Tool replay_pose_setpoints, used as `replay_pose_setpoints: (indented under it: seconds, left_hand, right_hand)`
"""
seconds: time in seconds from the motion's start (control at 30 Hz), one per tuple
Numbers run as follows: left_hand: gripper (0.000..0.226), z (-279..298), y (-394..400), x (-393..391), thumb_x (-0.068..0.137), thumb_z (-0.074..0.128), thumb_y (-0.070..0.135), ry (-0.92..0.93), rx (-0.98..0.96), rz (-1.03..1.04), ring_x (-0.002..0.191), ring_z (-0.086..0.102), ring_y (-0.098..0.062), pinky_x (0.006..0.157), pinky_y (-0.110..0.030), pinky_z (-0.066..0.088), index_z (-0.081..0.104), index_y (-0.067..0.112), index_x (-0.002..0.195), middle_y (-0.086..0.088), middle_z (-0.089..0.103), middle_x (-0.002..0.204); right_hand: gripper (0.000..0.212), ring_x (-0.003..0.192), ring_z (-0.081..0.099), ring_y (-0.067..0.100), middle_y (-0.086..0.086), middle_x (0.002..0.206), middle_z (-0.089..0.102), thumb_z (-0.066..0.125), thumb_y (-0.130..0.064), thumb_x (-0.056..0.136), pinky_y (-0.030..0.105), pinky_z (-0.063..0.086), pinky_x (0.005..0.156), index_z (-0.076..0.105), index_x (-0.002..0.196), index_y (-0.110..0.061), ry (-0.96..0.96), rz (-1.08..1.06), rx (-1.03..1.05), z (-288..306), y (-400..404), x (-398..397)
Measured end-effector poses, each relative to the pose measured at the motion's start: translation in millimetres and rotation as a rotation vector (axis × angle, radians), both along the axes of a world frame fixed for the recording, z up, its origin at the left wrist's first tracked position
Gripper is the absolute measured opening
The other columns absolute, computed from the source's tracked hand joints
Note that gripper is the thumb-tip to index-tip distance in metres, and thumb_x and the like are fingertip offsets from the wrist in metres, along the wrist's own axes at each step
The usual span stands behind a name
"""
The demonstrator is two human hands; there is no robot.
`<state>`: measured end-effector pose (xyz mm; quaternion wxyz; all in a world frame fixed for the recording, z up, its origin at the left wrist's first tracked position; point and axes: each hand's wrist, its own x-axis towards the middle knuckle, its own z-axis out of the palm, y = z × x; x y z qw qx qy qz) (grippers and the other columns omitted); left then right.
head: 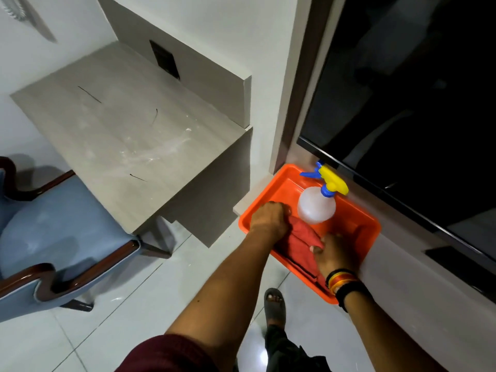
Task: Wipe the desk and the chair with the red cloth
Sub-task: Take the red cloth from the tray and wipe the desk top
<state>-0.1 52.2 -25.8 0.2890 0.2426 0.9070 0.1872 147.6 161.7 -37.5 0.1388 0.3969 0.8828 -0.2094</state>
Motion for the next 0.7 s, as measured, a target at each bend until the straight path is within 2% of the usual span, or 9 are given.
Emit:
replay_pose_setpoints:
  seconds: [0.1, 0.17, 0.23, 0.27, 0.33, 0.43, 0.53, 0.63, 0.7]
  left_hand:
    - [0.026, 20, -16, -24, 0.082, 0.079, 0.027, -0.148, 0.133, 0.039, 0.103, 0.069, -0.037, 0.080, -0.035, 0.051, 0.070, 0.013, 0.102, -0.015, 0.073, 0.106]
    - [0.024, 38, -35, -49, 0.078, 0.079, 0.027, -0.226, 0.235, 0.101, 0.097, 0.071, -0.036, 0.081, -0.042, 0.059, 0.067, 0.013, 0.093, -0.012, 0.072, 0.094]
    - [0.023, 58, -65, -81, 0.074, 0.079, 0.028, -0.239, 0.343, 0.182, 0.088, 0.072, -0.030, 0.085, -0.045, 0.062, 0.067, 0.016, 0.089, -0.009, 0.074, 0.091]
    - [0.019, 67, -83, -98, 0.074, 0.078, 0.026, -0.232, 0.411, 0.214, 0.082, 0.070, -0.026, 0.085, -0.046, 0.062, 0.064, 0.019, 0.086, -0.008, 0.072, 0.087]
    - [0.021, 85, -119, -131, 0.079, 0.079, 0.018, -0.192, 0.510, 0.272, 0.074, 0.064, -0.021, 0.084, -0.046, 0.062, 0.059, 0.023, 0.082, -0.006, 0.068, 0.082]
    - [0.022, 102, -182, -183, 0.085, 0.078, 0.013, -0.109, 0.530, 0.321, 0.072, 0.066, -0.021, 0.080, -0.042, 0.062, 0.059, 0.024, 0.087, -0.005, 0.070, 0.082]
    - [0.023, 102, -233, -228, 0.088, 0.079, 0.009, -0.103, 0.530, 0.432, 0.069, 0.068, -0.023, 0.079, -0.038, 0.061, 0.059, 0.020, 0.087, -0.009, 0.071, 0.082]
    - [0.027, 88, -264, -262, 0.089, 0.078, 0.005, -0.163, 0.516, 0.572, 0.067, 0.074, -0.026, 0.088, -0.047, 0.065, 0.056, 0.018, 0.085, -0.011, 0.072, 0.073]
    - [0.022, 72, -275, -280, 0.089, 0.078, 0.010, -0.150, 0.459, 0.622, 0.078, 0.079, -0.031, 0.091, -0.047, 0.065, 0.058, 0.017, 0.085, -0.016, 0.077, 0.079]
  right_hand:
    - [0.037, 0.129, 0.053, 0.041, 0.027, 0.130, 0.061, 0.066, -0.025, 0.097, 0.046, 0.040, 0.107, 0.065, 0.124, 0.000, 0.183, 0.010, -0.014, 22, -19, -10]
    - [0.033, 0.117, 0.061, 0.043, 0.026, 0.118, 0.068, 0.069, -0.026, 0.096, 0.048, 0.046, 0.097, 0.067, 0.118, -0.001, 0.333, 0.021, -0.007, 42, -39, -23]
    - [0.028, 0.100, 0.067, 0.045, 0.023, 0.100, 0.072, 0.067, -0.033, 0.096, 0.047, 0.050, 0.082, 0.065, 0.106, -0.007, 0.412, 0.023, 0.003, 63, -65, -47]
    - [0.027, 0.095, 0.067, 0.046, 0.022, 0.096, 0.072, 0.066, -0.037, 0.097, 0.048, 0.051, 0.078, 0.062, 0.103, -0.010, 0.435, 0.024, -0.001, 73, -78, -63]
    - [0.025, 0.096, 0.066, 0.046, 0.020, 0.095, 0.072, 0.065, -0.040, 0.096, 0.050, 0.052, 0.081, 0.061, 0.101, -0.016, 0.474, 0.032, -0.010, 87, -100, -99]
    - [0.023, 0.099, 0.067, 0.041, 0.015, 0.099, 0.075, 0.070, -0.042, 0.091, 0.046, 0.053, 0.088, 0.065, 0.102, -0.022, 0.545, 0.047, -0.070, 101, -135, -166]
    - [0.030, 0.097, 0.068, 0.035, 0.007, 0.100, 0.077, 0.076, -0.051, 0.082, 0.037, 0.053, 0.083, 0.069, 0.099, -0.027, 0.549, 0.051, -0.139, 106, -162, -230]
    - [0.034, 0.093, 0.069, 0.030, 0.003, 0.095, 0.075, 0.082, -0.053, 0.074, 0.036, 0.055, 0.082, 0.071, 0.094, -0.027, 0.524, 0.044, -0.204, 100, -183, -286]
    - [0.036, 0.090, 0.068, 0.031, 0.002, 0.089, 0.071, 0.085, -0.050, 0.071, 0.034, 0.053, 0.078, 0.070, 0.089, -0.024, 0.490, 0.044, -0.220, 88, -191, -321]
